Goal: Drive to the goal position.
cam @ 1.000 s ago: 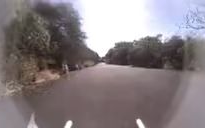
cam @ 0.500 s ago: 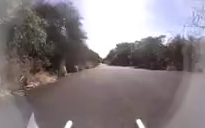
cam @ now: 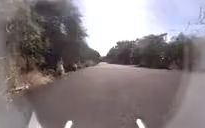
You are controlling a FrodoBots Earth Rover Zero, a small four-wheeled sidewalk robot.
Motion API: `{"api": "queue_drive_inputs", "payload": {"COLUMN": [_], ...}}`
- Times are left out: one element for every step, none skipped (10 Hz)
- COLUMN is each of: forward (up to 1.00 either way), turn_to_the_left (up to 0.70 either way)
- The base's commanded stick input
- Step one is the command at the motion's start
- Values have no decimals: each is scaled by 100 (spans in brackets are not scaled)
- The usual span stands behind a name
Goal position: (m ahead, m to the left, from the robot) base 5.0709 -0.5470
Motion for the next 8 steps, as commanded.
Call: {"api": "queue_drive_inputs", "payload": {"forward": [85,85,85,85,85,85,85,85], "turn_to_the_left": [0,0,-13,-26,-30,-17,-5,0]}}
